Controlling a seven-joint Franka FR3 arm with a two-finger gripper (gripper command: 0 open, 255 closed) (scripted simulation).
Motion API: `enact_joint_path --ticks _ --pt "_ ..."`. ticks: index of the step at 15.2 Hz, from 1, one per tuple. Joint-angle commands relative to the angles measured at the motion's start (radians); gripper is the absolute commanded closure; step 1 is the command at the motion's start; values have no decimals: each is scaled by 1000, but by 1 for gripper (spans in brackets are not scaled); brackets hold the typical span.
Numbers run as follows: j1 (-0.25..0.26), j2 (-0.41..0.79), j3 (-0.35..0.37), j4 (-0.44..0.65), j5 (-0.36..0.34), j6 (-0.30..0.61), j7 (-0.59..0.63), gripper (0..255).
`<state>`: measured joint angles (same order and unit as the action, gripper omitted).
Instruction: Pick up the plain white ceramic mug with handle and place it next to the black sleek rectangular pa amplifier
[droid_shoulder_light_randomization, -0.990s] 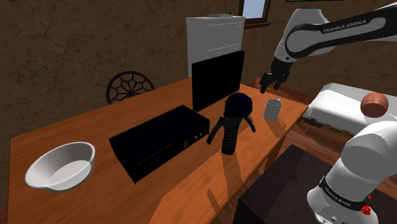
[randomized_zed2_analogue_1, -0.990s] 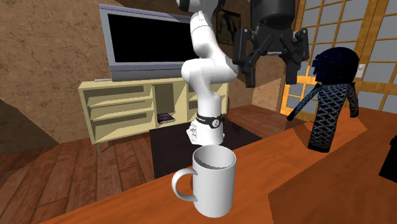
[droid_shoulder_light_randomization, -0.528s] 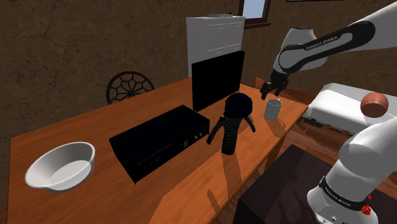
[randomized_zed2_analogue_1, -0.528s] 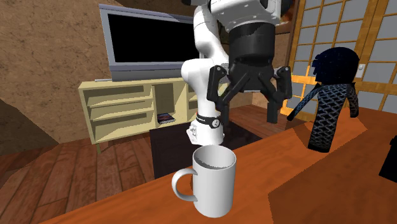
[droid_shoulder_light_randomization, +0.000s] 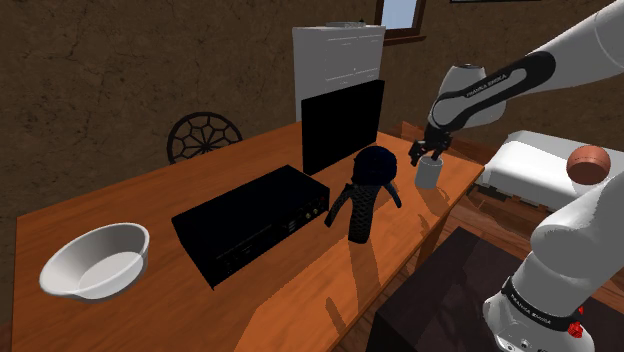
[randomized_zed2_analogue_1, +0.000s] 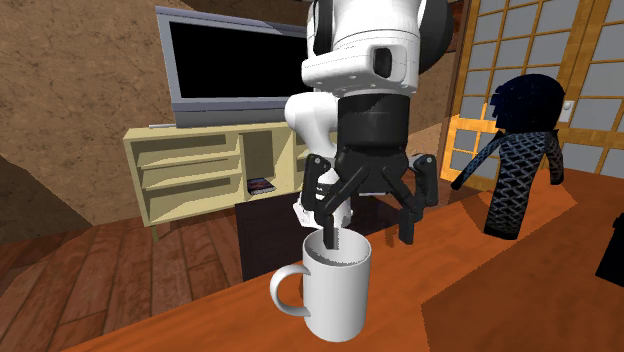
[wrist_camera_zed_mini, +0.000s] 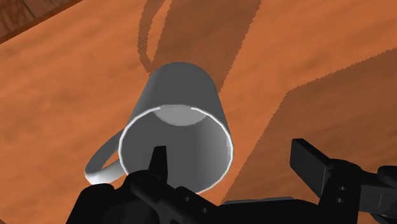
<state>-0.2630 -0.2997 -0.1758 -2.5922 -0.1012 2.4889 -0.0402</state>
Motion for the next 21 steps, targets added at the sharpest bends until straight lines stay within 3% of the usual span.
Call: enact_joint_path --ticks 1,10,11,21 --pt "1 27 -4 -8 2 36 -3 0" --pt "2 48 -6 -12 4 60 -5 0" --pt "2 48 -6 -12 4 60 -5 255" --pt "1 37 -5 -6 4 44 -4 255"
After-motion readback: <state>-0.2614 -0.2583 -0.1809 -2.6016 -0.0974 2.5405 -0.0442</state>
